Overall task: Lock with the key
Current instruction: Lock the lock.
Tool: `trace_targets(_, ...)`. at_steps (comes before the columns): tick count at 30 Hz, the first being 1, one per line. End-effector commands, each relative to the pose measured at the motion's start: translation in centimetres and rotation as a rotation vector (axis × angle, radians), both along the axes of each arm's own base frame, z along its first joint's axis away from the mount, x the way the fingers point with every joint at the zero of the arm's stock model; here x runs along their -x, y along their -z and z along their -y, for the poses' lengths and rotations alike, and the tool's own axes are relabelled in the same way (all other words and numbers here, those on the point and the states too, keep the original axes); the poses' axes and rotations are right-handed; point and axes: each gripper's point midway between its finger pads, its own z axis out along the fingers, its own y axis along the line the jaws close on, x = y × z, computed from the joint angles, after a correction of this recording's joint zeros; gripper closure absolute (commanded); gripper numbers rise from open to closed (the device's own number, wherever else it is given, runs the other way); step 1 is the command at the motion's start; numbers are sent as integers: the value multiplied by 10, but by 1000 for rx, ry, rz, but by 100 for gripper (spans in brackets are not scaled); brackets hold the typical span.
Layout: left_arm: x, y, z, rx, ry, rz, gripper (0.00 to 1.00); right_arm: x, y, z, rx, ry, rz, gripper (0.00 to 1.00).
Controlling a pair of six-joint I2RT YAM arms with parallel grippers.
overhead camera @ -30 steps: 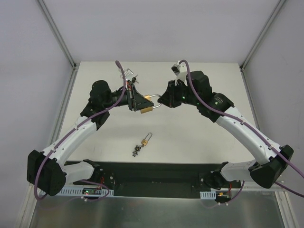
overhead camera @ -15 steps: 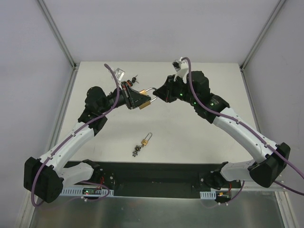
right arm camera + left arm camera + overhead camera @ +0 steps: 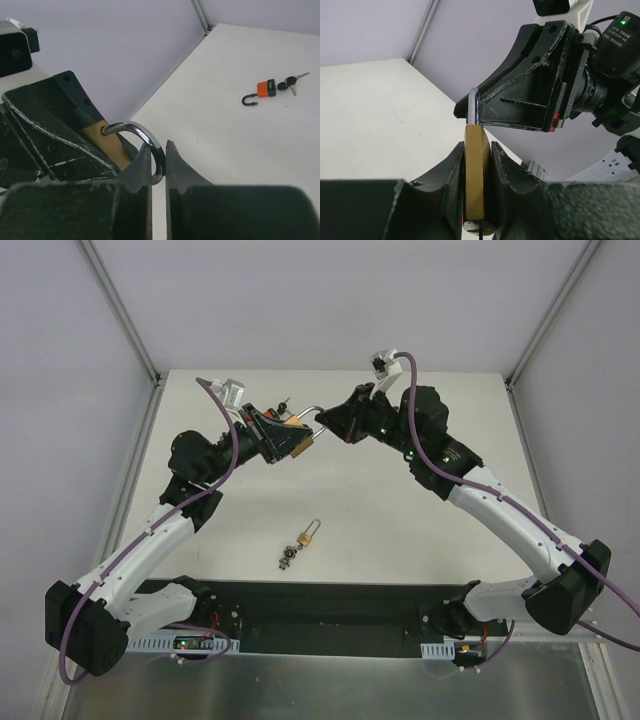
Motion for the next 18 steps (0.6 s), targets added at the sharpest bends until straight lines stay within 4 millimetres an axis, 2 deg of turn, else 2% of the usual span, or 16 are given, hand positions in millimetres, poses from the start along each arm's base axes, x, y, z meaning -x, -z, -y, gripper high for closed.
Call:
trace_targets(1,5,-19,29,30,48,101,100,192,-35,-58,-156,-811,-154,99)
trace_targets(5,4,-17,28,-4,39,76,100,192,-27,-57,-129,-803,-157,99)
trace_targets(12,8,-9,31,-113,84,2,100,187,8,-57,-66,-766,-189,99)
trace_targets(13,8,-2,32,-136,91,-25,100,188,11,-57,-61,-767,-193,99)
trace_targets(18,8,4,33,-147,100,-50,100,189,19,-57,-51,-772,-206,99)
